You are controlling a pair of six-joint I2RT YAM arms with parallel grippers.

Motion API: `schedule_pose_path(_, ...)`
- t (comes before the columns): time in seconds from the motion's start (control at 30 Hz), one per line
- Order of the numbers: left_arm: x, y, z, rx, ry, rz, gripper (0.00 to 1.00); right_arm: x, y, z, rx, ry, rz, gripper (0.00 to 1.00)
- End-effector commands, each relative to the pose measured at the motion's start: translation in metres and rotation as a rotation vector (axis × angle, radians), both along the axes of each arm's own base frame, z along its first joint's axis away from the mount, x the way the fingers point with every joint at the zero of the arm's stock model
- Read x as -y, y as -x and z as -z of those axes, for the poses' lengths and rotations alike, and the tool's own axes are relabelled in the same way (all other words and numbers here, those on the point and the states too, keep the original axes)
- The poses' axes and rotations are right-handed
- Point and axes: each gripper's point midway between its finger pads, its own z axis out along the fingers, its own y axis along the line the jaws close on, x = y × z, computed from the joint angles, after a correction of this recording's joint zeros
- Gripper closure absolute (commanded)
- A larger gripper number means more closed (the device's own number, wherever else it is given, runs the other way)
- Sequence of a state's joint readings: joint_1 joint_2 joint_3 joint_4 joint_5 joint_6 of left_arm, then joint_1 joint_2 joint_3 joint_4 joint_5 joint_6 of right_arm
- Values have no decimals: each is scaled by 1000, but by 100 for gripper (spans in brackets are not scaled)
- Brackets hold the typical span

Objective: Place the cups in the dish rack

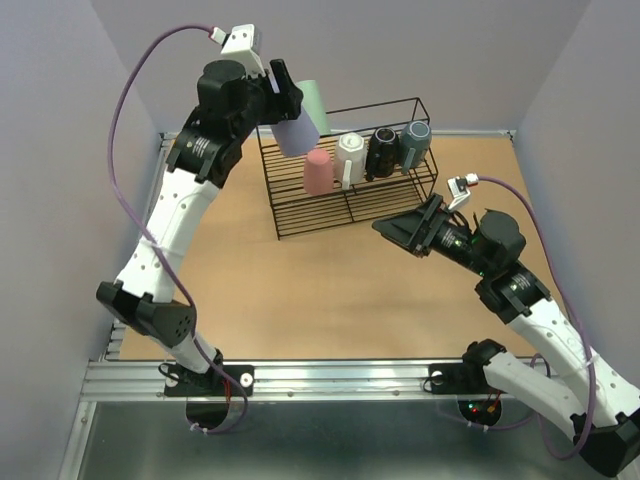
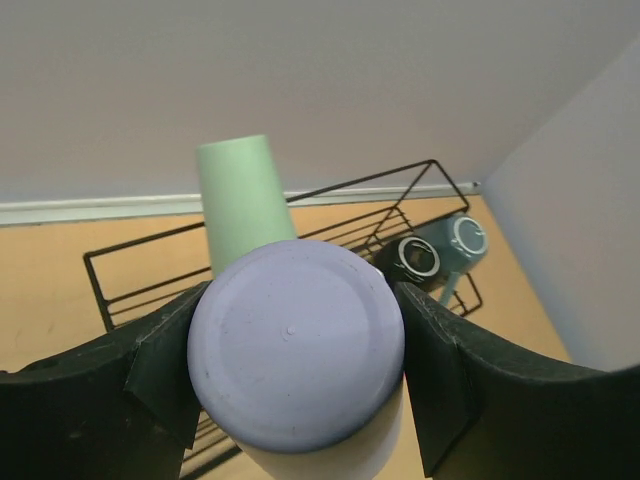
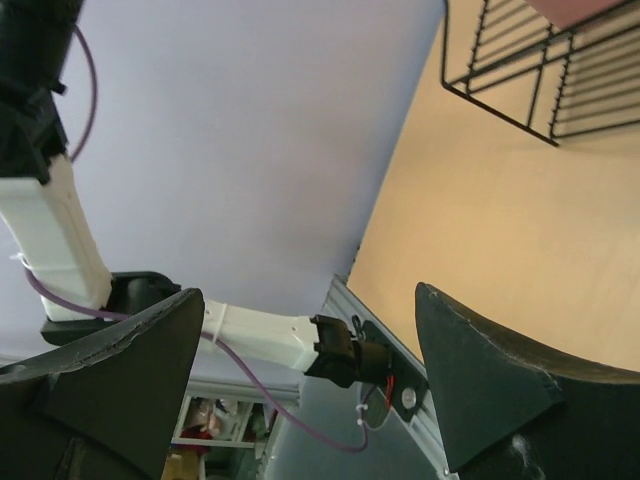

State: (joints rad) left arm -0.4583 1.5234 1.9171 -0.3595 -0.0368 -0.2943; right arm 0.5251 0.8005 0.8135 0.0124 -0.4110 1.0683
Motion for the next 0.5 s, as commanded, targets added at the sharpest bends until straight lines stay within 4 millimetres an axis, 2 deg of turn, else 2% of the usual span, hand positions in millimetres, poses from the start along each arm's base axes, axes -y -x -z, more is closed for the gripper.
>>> schedule_pose_path(0.0, -27, -15, -27, 46, -67, -36, 100, 7, 5, 18, -29, 37, 31, 10)
schedule_pose_path(0.07, -41, -37, -23, 18, -75, -78, 100, 10, 4, 24, -35, 44, 46, 9)
schedule_pose_path(0.13, -49, -49, -20, -2, -71, -83, 100, 11, 3, 28, -45, 49, 54, 9)
schedule_pose_path(0.17, -53, -51, -30, 19, -60, -92, 100, 10, 3, 29, -50, 52, 54, 9)
schedule_pose_path(0.2, -52, -61, -21, 2, -64, -88, 100, 11, 1, 29, -47, 57, 60, 9)
schedule_pose_path(0.37, -59, -86, -10, -1, -65, -88, 100, 12, -1, 26, -40, 87, 68, 9)
schedule_pose_path(0.47, -59, -102, 10, -38, -88, -77, 100, 10, -5, 32, -51, 115, 68, 9)
